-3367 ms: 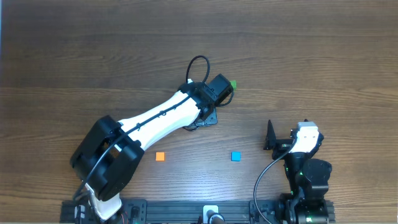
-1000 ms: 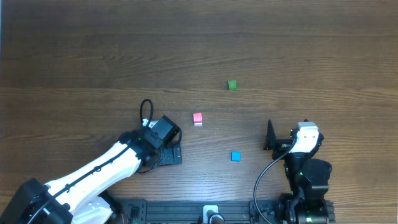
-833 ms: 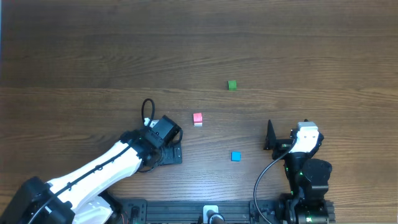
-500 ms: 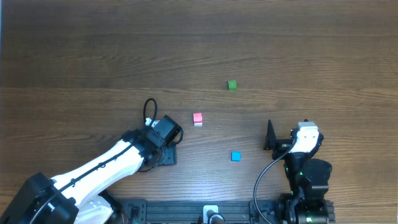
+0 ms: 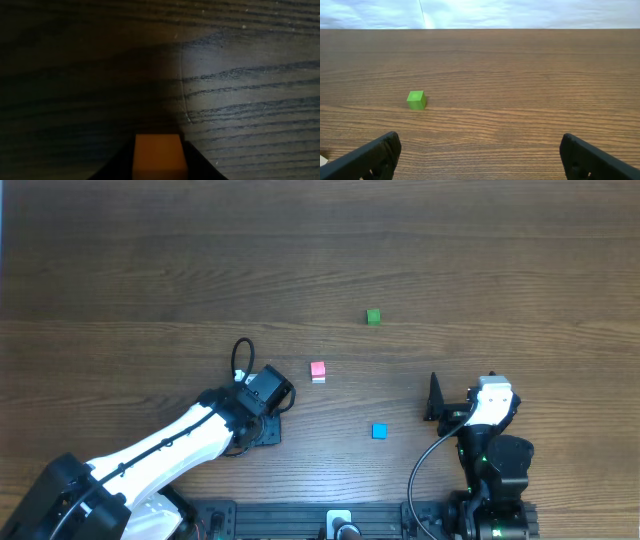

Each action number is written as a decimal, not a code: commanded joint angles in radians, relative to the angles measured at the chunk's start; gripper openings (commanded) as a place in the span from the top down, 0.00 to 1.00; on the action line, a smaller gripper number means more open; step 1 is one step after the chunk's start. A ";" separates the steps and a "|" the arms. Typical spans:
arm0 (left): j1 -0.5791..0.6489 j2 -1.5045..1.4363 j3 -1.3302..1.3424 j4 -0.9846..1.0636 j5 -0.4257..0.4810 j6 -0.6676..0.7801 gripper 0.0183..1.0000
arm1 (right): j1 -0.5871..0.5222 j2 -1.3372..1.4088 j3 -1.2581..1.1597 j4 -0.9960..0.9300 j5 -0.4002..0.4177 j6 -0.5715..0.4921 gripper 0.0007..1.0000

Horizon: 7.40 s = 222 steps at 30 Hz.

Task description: Stack Cubes

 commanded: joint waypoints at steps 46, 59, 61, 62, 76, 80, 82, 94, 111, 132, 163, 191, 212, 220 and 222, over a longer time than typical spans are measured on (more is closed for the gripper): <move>-0.053 0.511 0.848 -0.343 -0.034 -0.057 0.98 | -0.006 -0.008 -0.008 0.000 -0.008 -0.005 0.01; -0.053 0.521 0.848 -0.323 -0.039 -0.057 0.98 | -0.006 -0.008 -0.008 0.000 -0.008 -0.005 0.01; -0.053 0.525 0.848 -0.323 -0.039 -0.057 0.98 | -0.006 -0.008 -0.008 0.000 -0.008 -0.004 0.01; -0.053 0.527 0.848 -0.323 -0.039 -0.057 0.98 | -0.006 -0.008 -0.008 0.000 -0.008 -0.004 0.01; -0.053 0.540 0.848 -0.323 -0.046 -0.056 0.95 | -0.006 -0.008 -0.008 0.000 -0.008 -0.004 0.01; -0.053 0.550 0.848 -0.323 -0.048 -0.056 0.93 | -0.006 -0.008 -0.008 0.000 -0.008 -0.004 0.01; -0.053 0.553 0.848 -0.323 -0.050 -0.057 0.93 | -0.006 -0.008 -0.008 0.000 -0.008 -0.004 0.01; -0.053 0.554 0.848 -0.323 -0.058 -0.057 0.75 | -0.006 -0.008 -0.008 0.000 -0.008 -0.004 0.01; -0.053 0.554 0.848 -0.315 -0.059 -0.056 0.27 | -0.006 -0.008 -0.008 0.000 -0.008 -0.004 0.01; 0.257 -0.084 0.803 -0.148 -0.248 0.156 0.00 | -0.006 -0.008 -0.008 0.000 -0.008 -0.004 0.01; 0.769 -1.255 -0.319 0.475 0.288 0.606 0.03 | -0.006 -0.008 -0.008 0.000 -0.008 -0.004 0.01; 0.699 -1.390 -0.594 0.674 0.287 0.632 0.04 | -0.006 -0.008 -0.008 0.000 -0.008 -0.005 0.01; 0.700 -1.385 -0.594 0.600 0.287 0.632 0.00 | -0.006 -0.008 -0.008 0.000 -0.008 -0.004 0.01; 0.700 -1.385 -0.594 0.600 0.287 0.632 0.00 | -0.006 -0.008 -0.008 0.008 -0.008 -0.005 0.01; 0.700 -1.385 -0.594 0.600 0.287 0.632 0.00 | -0.006 -0.008 -0.008 0.000 -0.002 -0.009 0.01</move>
